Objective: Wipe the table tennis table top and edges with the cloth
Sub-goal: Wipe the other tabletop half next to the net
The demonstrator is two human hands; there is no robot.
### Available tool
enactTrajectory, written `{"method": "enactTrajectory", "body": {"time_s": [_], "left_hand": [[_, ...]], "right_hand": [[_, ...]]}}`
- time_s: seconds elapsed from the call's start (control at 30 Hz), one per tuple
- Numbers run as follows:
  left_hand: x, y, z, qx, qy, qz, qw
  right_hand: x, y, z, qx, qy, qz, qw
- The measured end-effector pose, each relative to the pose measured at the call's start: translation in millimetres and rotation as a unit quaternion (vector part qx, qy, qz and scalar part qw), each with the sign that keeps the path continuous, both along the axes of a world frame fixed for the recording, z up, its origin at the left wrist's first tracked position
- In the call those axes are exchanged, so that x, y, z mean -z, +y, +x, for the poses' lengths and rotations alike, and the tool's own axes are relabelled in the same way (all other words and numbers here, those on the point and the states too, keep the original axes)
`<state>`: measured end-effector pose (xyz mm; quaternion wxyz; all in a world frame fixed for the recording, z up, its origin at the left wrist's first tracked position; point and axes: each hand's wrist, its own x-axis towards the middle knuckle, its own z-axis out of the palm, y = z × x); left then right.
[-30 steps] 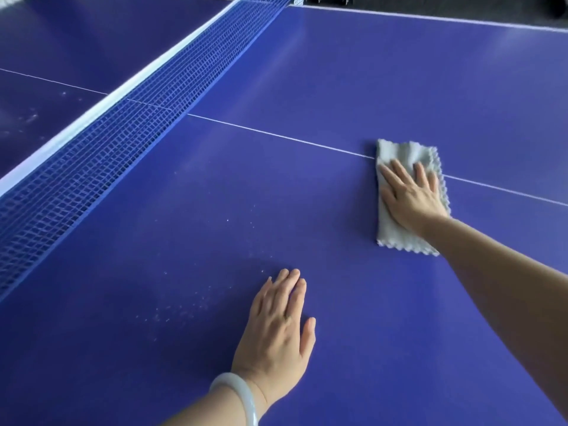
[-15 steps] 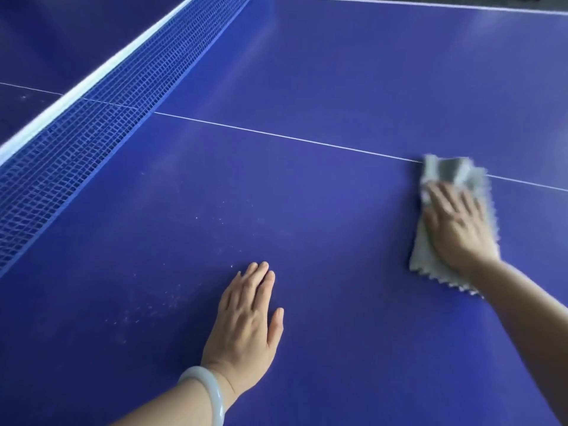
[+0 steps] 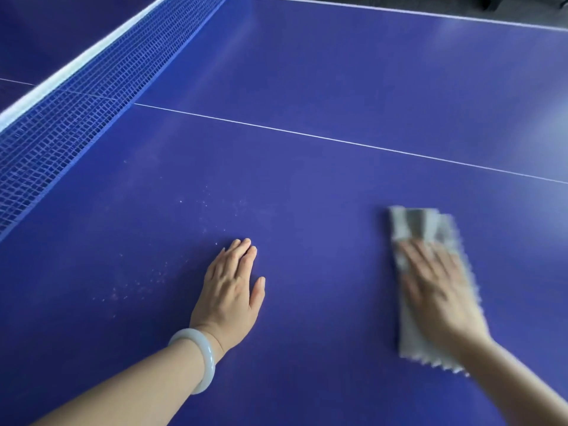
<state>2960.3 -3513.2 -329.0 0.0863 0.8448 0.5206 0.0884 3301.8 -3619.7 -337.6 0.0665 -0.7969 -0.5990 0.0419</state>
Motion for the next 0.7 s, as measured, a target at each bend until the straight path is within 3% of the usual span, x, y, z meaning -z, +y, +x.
{"method": "enactTrajectory", "body": {"time_s": [0.1,0.17,0.27,0.37,0.57,0.7], "left_hand": [[3,0,0,-0.001,-0.015,-0.002,1.000],[3,0,0,-0.003,-0.021,-0.005,1.000],[3,0,-2,0.003,-0.028,-0.010,1.000],[4,0,-8,0.015,-0.055,-0.024,0.998],[-16,-16,-12,0.047,-0.149,-0.056,0.986],[-16,-81,-42,0.114,-0.093,0.008,0.989]], "right_hand": [[-12,-5,25,0.242,0.037,-0.023,0.969],[-14,1,-22,0.266,0.051,-0.018,0.963],[-11,-11,-129,0.074,0.049,0.014,0.996],[-6,-61,-197,-0.135,0.051,0.003,0.990],[-11,-79,-191,-0.091,0.064,-0.002,0.994],[-9,-80,-193,-0.094,0.059,-0.008,0.994]]}}
